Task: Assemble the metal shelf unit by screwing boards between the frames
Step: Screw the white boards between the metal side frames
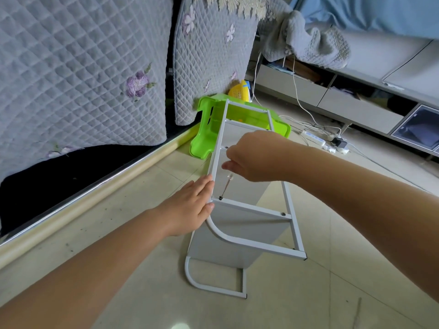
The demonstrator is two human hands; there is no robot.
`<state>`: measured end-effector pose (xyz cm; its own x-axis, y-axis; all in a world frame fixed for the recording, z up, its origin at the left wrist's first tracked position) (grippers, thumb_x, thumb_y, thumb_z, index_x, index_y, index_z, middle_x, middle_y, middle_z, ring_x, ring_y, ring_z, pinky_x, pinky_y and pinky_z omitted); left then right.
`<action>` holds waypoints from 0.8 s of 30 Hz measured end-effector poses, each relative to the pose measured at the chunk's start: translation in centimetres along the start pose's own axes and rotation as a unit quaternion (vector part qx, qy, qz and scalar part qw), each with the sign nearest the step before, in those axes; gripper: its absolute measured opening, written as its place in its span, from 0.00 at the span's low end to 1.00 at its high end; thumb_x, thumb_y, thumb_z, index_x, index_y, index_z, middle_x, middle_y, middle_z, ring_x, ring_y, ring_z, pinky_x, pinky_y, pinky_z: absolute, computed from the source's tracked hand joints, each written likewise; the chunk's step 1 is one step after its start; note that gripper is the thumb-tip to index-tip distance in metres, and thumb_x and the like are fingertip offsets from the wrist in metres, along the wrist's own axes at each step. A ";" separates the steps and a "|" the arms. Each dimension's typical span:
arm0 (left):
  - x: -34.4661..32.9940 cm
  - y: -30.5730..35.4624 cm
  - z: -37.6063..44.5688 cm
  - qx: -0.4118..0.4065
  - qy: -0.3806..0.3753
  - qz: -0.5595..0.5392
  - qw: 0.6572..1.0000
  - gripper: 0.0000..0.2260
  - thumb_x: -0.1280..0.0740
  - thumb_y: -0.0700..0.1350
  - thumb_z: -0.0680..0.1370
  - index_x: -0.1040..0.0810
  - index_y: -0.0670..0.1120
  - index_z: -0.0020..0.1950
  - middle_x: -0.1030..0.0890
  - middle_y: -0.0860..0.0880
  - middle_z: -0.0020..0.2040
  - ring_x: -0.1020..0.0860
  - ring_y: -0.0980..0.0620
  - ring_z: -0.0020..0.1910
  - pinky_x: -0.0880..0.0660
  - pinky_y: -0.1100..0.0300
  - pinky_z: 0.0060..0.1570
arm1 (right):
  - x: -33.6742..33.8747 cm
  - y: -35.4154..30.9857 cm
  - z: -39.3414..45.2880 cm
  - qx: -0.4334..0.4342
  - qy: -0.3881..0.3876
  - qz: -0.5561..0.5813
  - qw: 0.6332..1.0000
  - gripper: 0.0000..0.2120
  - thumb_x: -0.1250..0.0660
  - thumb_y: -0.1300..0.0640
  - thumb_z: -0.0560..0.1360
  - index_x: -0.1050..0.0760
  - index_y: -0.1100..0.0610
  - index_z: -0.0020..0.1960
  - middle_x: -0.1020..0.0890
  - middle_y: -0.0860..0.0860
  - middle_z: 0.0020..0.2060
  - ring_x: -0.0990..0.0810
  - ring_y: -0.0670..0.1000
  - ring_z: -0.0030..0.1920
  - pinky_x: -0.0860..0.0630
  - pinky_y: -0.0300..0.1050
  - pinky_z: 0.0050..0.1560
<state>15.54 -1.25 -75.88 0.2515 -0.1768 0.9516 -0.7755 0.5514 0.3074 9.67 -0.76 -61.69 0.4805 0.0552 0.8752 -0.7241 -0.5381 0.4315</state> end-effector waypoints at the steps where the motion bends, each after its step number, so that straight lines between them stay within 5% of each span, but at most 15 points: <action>1: 0.0 0.0 0.0 -0.001 0.003 0.004 1.000 0.45 0.73 0.60 0.62 0.59 0.40 0.76 0.61 0.47 0.77 0.59 0.54 0.75 0.65 0.70 0.65 | -0.1 0.3 0.3 -0.013 -0.005 -0.006 1.000 0.22 0.53 0.48 0.81 0.26 0.62 0.52 0.38 0.50 0.30 0.32 0.55 0.41 0.34 0.44 0.41; 5: 0.0 -0.2 0.2 -0.004 0.013 0.013 1.000 0.48 0.76 0.66 0.61 0.59 0.41 0.76 0.60 0.47 0.77 0.56 0.53 0.76 0.61 0.66 0.70 | -0.6 1.0 0.6 -0.047 -0.007 0.033 0.998 0.20 0.52 0.47 0.81 0.28 0.60 0.56 0.26 0.55 0.44 0.26 0.57 0.49 0.33 0.45 0.45; 9: 0.1 0.0 0.1 -0.002 0.009 0.009 1.000 0.46 0.74 0.60 0.61 0.60 0.41 0.76 0.62 0.48 0.76 0.59 0.55 0.75 0.65 0.69 0.66 | -1.0 0.4 -0.4 -0.004 -0.028 0.129 0.991 0.11 0.47 0.59 0.79 0.37 0.60 0.60 0.29 0.56 0.57 0.27 0.57 0.53 0.33 0.45 0.48; 12: 0.1 0.1 -0.2 -0.003 0.009 0.004 1.000 0.46 0.74 0.60 0.61 0.60 0.41 0.76 0.62 0.48 0.76 0.59 0.55 0.75 0.65 0.69 0.66 | -0.8 -0.2 -0.6 0.017 -0.002 0.098 0.995 0.09 0.44 0.61 0.79 0.34 0.59 0.59 0.29 0.55 0.56 0.26 0.55 0.52 0.32 0.44 0.46; 16: 0.0 0.2 -0.4 -0.008 0.014 0.018 1.000 0.45 0.74 0.59 0.61 0.59 0.40 0.76 0.61 0.47 0.76 0.59 0.55 0.75 0.67 0.70 0.64 | -0.3 -0.1 -0.7 0.020 0.014 0.030 0.999 0.14 0.48 0.51 0.81 0.29 0.60 0.52 0.24 0.55 0.46 0.26 0.55 0.46 0.33 0.43 0.43; 20: 0.1 0.0 -0.4 -0.005 0.019 0.012 1.000 0.45 0.74 0.60 0.62 0.59 0.40 0.76 0.61 0.46 0.76 0.58 0.54 0.76 0.66 0.71 0.64 | -0.6 0.0 -0.6 -0.030 -0.001 -0.009 1.000 0.22 0.54 0.49 0.82 0.38 0.61 0.35 0.37 0.50 0.30 0.34 0.53 0.35 0.36 0.41 0.33; 22: 0.0 0.1 -0.4 -0.006 0.013 0.011 1.000 0.45 0.74 0.60 0.61 0.60 0.40 0.76 0.61 0.46 0.76 0.59 0.54 0.75 0.66 0.70 0.64 | -0.9 0.2 -0.8 -0.037 -0.005 0.028 0.999 0.19 0.53 0.49 0.81 0.31 0.60 0.46 0.30 0.54 0.36 0.29 0.55 0.42 0.34 0.43 0.41; 24: 0.1 0.2 -0.4 -0.007 0.011 0.009 1.000 0.45 0.74 0.60 0.61 0.60 0.40 0.76 0.61 0.46 0.76 0.59 0.54 0.75 0.67 0.70 0.64 | -1.2 0.4 -1.2 -0.029 -0.022 0.098 0.995 0.14 0.49 0.52 0.81 0.34 0.60 0.58 0.26 0.57 0.52 0.27 0.57 0.50 0.34 0.45 0.46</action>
<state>15.65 -0.82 -75.71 0.2497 -0.1485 0.9569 -0.7723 0.5655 0.2893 8.22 -0.02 -62.29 0.3471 -0.0834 0.9341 -0.8327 -0.4855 0.2661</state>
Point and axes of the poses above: each hand's wrist, its own z-axis towards the middle knuckle, its own x-axis out of the back of the hand, y = z × x, the point moved 7 cm from there along z, towards the middle knuckle
